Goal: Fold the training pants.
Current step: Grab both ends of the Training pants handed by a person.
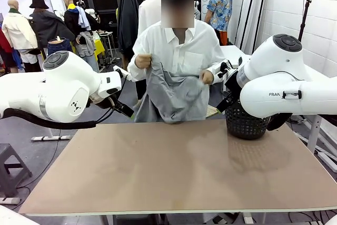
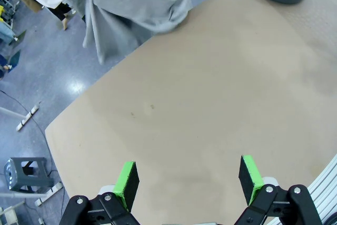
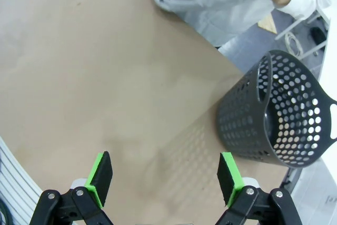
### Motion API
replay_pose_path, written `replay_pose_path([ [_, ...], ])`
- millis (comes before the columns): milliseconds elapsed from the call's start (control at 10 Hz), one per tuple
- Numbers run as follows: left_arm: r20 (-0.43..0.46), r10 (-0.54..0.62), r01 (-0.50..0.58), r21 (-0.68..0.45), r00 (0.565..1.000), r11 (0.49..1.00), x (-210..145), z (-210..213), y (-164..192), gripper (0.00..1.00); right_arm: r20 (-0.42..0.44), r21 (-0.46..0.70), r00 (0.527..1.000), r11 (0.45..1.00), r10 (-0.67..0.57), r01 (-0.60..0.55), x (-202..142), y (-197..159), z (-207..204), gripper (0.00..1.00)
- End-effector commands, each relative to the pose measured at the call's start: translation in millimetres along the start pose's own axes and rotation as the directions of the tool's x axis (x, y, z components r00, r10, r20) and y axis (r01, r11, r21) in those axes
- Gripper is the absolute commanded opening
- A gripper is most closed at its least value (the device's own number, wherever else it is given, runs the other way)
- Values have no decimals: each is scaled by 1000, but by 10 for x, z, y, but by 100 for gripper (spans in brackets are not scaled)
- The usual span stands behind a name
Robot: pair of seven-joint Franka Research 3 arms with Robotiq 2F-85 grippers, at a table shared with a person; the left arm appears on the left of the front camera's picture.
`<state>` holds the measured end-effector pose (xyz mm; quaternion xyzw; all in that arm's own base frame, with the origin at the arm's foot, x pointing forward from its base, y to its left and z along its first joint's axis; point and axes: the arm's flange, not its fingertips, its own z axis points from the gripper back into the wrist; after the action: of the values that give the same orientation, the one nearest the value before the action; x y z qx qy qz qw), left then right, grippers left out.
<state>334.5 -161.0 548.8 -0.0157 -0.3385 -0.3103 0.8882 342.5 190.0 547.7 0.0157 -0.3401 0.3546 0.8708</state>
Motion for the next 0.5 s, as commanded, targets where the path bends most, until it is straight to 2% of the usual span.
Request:
replay_pose_path([
  [0, 1, -7, 7, 0, 1000, 1000, 1, 4, 1, 100, 2, 5, 1000, 1000, 1, -1, 5, 14, 1, 100],
  [400, 1, -7, 7, 0, 1000, 1000, 1, 4, 1, 100, 2, 5, 1000, 1000, 1, -1, 5, 14, 1, 100],
])
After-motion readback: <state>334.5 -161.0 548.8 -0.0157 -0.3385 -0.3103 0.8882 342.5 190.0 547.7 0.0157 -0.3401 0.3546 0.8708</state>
